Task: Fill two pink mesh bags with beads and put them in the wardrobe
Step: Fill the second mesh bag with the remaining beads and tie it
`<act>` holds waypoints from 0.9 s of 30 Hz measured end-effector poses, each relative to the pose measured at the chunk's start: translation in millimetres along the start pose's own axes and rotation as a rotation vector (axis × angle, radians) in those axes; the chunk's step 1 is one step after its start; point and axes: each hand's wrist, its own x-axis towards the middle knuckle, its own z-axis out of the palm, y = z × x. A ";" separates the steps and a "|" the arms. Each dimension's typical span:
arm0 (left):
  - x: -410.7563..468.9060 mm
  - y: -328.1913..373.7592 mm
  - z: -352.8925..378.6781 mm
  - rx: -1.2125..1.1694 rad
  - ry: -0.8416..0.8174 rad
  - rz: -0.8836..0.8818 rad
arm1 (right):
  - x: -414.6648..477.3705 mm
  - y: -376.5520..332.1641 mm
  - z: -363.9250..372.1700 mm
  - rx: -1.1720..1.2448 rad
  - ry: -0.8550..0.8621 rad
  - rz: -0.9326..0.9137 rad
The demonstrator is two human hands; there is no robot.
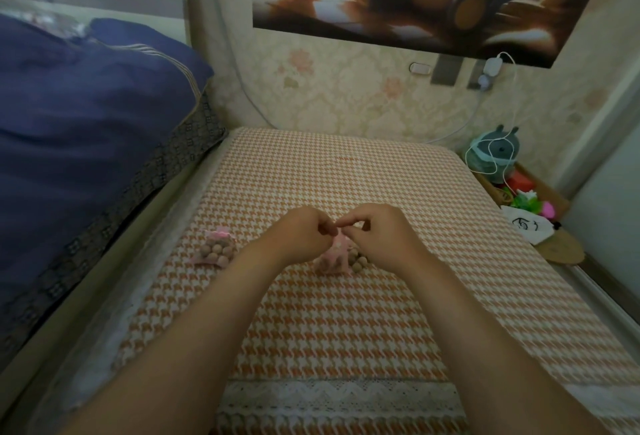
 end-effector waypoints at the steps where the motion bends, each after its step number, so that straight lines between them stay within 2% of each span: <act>1: 0.8 0.4 0.3 0.011 0.005 0.000 | 0.0 4.4 -1.5 0.008 0.030 0.021; 4: 2.4 1.1 2.6 0.033 0.004 0.003 | 0.3 25.3 -4.1 -0.060 0.068 0.108; 9: 6.6 -0.4 4.9 0.028 0.028 -0.021 | -0.5 55.1 -2.1 -0.233 -0.074 0.283; 13: 9.3 -0.8 5.3 -0.003 0.017 0.004 | 1.6 61.5 4.9 -0.346 -0.149 0.301; 18: 10.1 -4.8 4.5 -0.036 -0.023 0.010 | 5.5 71.8 15.3 -0.320 -0.166 0.328; 21: 11.8 -6.2 4.7 -0.047 -0.033 0.003 | 7.0 68.8 13.5 -0.313 -0.124 0.314; 23: 12.2 -6.2 4.8 -0.039 -0.038 0.004 | 8.5 58.4 8.6 -0.264 -0.032 0.274; 27: 11.7 -5.8 5.0 -0.039 -0.044 -0.007 | 8.0 26.8 1.5 -0.013 0.123 0.141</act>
